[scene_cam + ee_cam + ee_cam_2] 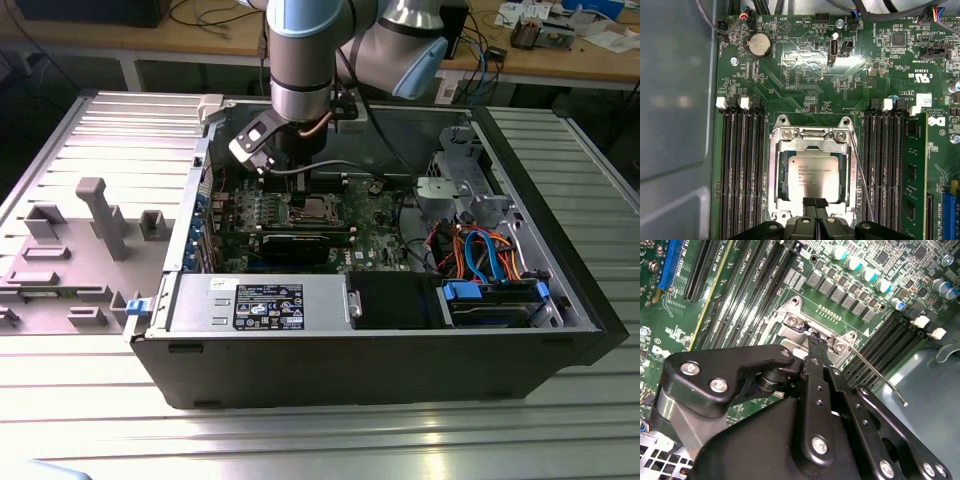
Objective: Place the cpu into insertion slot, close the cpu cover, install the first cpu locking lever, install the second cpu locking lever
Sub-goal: 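Close the cpu cover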
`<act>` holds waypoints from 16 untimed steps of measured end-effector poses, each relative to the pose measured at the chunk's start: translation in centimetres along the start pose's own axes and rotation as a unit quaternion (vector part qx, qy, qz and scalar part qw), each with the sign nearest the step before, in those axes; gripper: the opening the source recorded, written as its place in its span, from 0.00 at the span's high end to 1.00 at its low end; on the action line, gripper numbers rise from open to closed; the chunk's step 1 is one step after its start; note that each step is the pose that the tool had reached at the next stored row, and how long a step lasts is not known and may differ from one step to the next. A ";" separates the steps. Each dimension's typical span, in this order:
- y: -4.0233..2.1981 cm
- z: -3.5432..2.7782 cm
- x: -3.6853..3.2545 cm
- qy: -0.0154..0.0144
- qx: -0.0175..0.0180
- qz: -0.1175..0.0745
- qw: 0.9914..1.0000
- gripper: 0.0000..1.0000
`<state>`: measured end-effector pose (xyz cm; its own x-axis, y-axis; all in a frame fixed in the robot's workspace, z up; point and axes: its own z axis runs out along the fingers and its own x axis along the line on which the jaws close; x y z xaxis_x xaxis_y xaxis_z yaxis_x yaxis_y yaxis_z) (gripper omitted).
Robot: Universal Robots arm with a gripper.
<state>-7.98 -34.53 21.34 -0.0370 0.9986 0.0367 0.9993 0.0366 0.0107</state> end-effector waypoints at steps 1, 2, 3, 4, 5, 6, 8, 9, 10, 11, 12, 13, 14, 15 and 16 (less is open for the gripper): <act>-0.05 0.02 0.00 0.000 0.000 0.000 1.000 0.89; -0.10 0.07 0.01 0.000 0.000 0.000 1.000 0.89; -0.15 0.14 0.01 0.000 0.000 0.000 1.000 0.89; -0.18 0.29 0.02 0.001 0.000 0.000 1.000 0.89; -0.18 0.39 0.01 0.001 0.000 0.000 1.000 0.89; -0.19 0.46 0.01 0.001 0.000 0.000 1.000 0.89; -0.20 0.64 0.01 0.002 0.000 0.000 1.000 0.89; -0.20 0.67 0.00 0.002 0.000 0.000 1.000 0.89; -0.20 0.69 0.00 0.002 0.001 0.000 1.000 0.89; -0.20 0.74 -0.01 0.002 0.001 0.000 1.000 0.89; -0.20 0.76 -0.01 0.002 0.001 0.000 1.000 0.89; -0.20 0.78 0.00 0.002 0.001 0.000 1.000 0.89; -0.19 0.77 0.01 0.002 0.000 0.000 1.000 0.89; -0.19 0.72 0.01 0.003 0.000 0.000 1.000 0.89; -0.18 0.62 0.03 0.003 0.000 0.000 1.000 0.89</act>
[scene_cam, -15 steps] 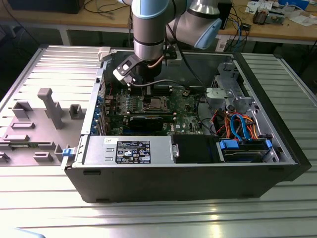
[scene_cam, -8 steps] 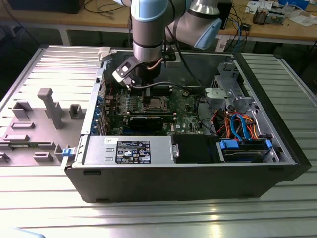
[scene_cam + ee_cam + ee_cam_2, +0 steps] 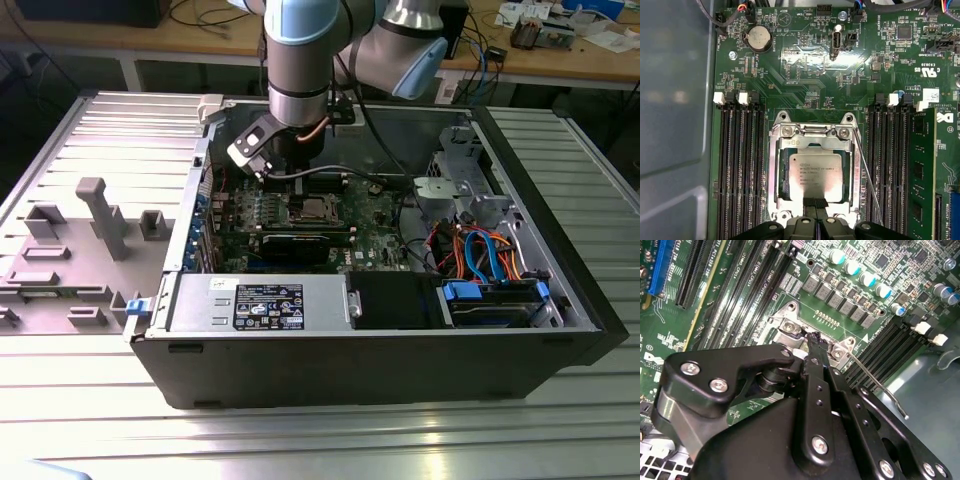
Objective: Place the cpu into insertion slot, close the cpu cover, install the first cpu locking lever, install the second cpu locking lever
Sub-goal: 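Close the cpu cover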
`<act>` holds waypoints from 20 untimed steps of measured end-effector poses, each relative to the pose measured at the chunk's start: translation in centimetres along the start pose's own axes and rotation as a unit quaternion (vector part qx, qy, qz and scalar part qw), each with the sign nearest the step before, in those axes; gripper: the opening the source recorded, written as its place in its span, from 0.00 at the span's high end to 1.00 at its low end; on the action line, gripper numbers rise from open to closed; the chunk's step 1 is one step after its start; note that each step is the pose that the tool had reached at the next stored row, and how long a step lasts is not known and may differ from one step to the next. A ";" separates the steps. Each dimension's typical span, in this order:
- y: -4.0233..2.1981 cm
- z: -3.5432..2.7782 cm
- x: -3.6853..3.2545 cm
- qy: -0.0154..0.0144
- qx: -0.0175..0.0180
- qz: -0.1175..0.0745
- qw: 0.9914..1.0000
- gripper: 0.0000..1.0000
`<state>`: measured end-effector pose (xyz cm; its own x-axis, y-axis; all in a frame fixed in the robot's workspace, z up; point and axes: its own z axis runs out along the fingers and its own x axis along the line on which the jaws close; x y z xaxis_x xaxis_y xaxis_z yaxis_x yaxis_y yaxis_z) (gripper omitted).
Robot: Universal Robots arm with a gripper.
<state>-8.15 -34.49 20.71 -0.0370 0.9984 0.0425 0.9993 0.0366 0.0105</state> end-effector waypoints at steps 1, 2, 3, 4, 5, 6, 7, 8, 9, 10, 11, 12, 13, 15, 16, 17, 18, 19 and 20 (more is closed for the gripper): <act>-0.01 -0.13 -0.01 0.000 0.000 0.000 1.000 0.89; -0.01 -0.31 0.00 0.000 0.000 0.000 1.000 0.89; -0.01 -0.40 0.00 0.000 0.000 0.000 1.000 0.89; 0.01 -0.45 0.00 0.000 0.000 0.000 1.000 0.89; 0.04 -0.47 0.01 0.000 0.000 0.000 1.000 0.89; 0.09 -0.49 0.00 0.000 0.000 0.000 1.000 0.89; 0.17 -0.51 0.00 -0.001 0.000 0.000 1.000 0.89; 0.28 -0.51 -0.01 -0.001 0.000 0.000 1.000 0.89; 0.48 -0.50 -0.01 -0.001 0.000 0.000 1.000 0.89; 0.63 -0.50 -0.02 -0.001 0.000 0.000 1.000 0.89; 0.79 -0.50 -0.02 -0.001 0.000 0.000 1.000 0.89; 0.73 -0.50 -0.01 -0.001 0.000 0.000 1.000 0.89; 0.48 -0.48 0.01 -0.001 0.000 0.000 1.000 0.89; 0.03 -0.43 0.02 0.000 0.000 0.000 1.000 0.89; -0.08 -0.39 0.02 0.000 0.000 0.000 1.000 0.89; -0.13 -0.34 0.02 0.000 0.000 0.000 1.000 0.89; -0.13 -0.22 0.01 -0.001 0.000 0.000 1.000 0.89; -0.13 -0.16 0.01 -0.001 0.000 0.000 1.000 0.89; -0.14 -0.02 0.01 0.000 0.001 0.000 1.000 0.89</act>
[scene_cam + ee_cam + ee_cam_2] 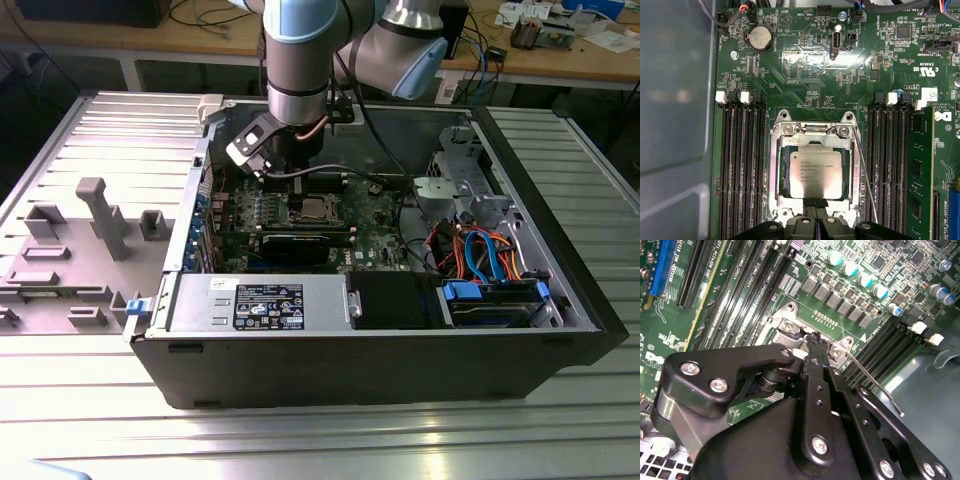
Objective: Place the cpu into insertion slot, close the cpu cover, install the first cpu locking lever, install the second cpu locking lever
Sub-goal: 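Close the cpu cover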
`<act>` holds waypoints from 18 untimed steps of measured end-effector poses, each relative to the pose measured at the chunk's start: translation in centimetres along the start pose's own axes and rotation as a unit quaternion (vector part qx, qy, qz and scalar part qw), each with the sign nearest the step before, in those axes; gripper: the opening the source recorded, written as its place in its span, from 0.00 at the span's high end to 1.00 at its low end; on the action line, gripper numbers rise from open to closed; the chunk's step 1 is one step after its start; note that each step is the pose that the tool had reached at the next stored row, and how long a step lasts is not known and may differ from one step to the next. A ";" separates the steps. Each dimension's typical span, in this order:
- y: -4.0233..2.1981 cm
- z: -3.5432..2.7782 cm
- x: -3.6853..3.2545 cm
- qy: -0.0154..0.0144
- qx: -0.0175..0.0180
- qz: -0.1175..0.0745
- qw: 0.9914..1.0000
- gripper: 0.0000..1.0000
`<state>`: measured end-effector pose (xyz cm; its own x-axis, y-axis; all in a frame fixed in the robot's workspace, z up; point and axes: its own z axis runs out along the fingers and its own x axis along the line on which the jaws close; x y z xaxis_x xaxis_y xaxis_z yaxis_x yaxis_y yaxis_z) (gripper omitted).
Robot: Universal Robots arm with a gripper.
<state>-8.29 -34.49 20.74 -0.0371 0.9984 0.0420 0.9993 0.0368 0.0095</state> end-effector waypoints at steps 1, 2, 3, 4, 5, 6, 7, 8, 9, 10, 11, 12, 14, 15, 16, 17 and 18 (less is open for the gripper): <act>-0.01 0.04 0.00 0.000 0.000 0.000 1.000 0.89; -0.01 0.04 0.00 0.000 0.000 0.000 1.000 0.89; 0.00 0.05 0.00 0.000 0.000 0.000 1.000 0.89; 0.00 -0.04 0.01 0.000 0.000 0.000 1.000 0.89; 0.00 -0.13 0.01 0.000 0.000 0.000 1.000 0.89; 0.00 -0.20 0.01 0.000 0.000 0.000 1.000 0.89; 0.00 -0.23 0.02 0.000 0.000 0.000 1.000 0.89; 0.00 -0.22 0.02 0.000 0.000 0.000 1.000 0.89; -0.01 -0.23 0.02 0.000 0.000 0.000 1.000 0.89; -0.06 -0.24 0.01 0.000 0.000 0.000 1.000 0.89; -0.10 -0.22 0.02 0.000 0.000 0.000 1.000 0.89; -0.12 -0.18 0.01 0.000 0.000 0.000 1.000 0.89; -0.15 0.16 0.00 0.002 0.000 0.000 1.000 0.89; -0.15 0.31 -0.01 0.005 0.000 0.000 1.000 0.89; -0.15 0.26 0.00 0.007 0.000 0.000 1.000 0.89; -0.13 0.07 0.02 0.007 0.000 0.000 1.000 0.89; -0.14 -0.01 0.01 0.007 0.000 0.000 1.000 0.89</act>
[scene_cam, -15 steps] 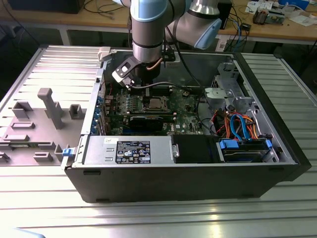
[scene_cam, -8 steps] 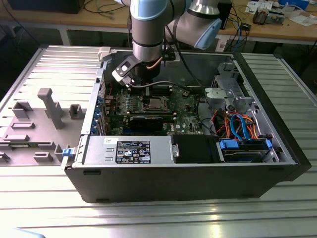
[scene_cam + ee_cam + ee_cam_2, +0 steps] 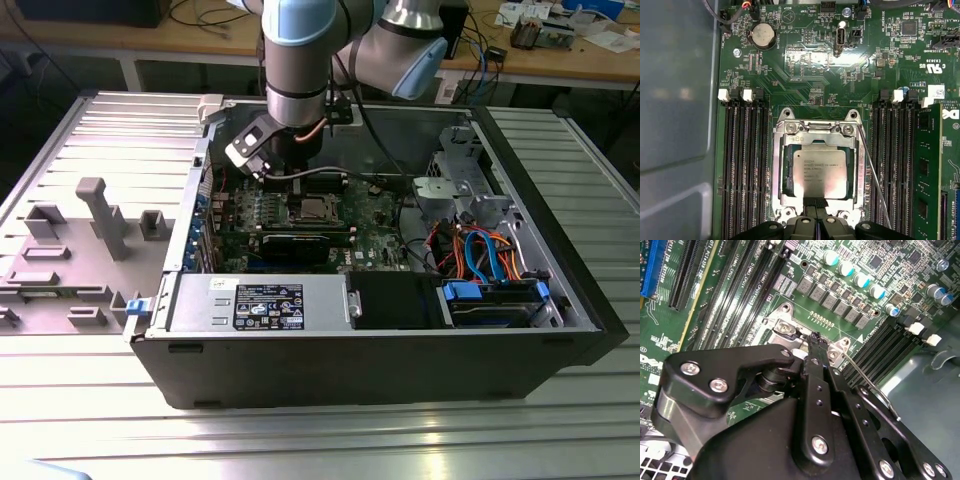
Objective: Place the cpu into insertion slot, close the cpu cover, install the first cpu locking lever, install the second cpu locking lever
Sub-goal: 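Close the cpu cover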
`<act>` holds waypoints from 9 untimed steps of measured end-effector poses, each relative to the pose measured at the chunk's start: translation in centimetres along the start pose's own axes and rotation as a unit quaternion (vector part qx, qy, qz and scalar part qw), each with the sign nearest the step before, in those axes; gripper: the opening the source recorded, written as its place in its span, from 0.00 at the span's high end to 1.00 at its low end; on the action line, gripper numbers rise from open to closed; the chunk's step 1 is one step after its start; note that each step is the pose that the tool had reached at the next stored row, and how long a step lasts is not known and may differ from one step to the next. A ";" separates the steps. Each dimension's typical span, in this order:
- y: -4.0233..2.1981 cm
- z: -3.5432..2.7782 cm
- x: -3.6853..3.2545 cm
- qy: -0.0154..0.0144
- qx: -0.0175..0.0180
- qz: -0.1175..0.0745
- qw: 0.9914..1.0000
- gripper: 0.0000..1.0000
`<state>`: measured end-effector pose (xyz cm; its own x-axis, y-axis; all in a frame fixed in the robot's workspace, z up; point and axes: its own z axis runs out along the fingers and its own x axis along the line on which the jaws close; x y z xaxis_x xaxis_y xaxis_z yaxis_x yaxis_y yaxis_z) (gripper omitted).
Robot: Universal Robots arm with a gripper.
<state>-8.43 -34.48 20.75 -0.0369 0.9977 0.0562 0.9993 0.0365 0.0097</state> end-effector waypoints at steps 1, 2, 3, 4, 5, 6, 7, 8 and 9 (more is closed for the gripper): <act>0.00 -0.08 0.00 0.000 0.000 0.000 1.000 0.89; 0.00 -0.16 0.01 0.000 0.000 0.000 1.000 0.89; 0.00 -0.25 0.01 0.000 0.000 0.000 1.000 0.89; 0.00 -0.33 0.01 0.000 0.000 0.000 1.000 0.89; 0.00 -0.42 0.02 0.000 0.000 0.000 1.000 0.89; 0.00 -0.51 0.02 0.000 0.000 0.000 1.000 0.89; 0.02 -0.61 0.03 0.000 0.000 0.000 1.000 0.89; 0.09 -0.64 0.03 0.000 0.000 0.000 1.000 0.89; 0.16 -0.65 0.03 0.000 0.000 0.000 1.000 0.89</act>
<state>-8.27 -34.48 21.39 -0.0371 0.9977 0.0561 0.9993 0.0366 0.0095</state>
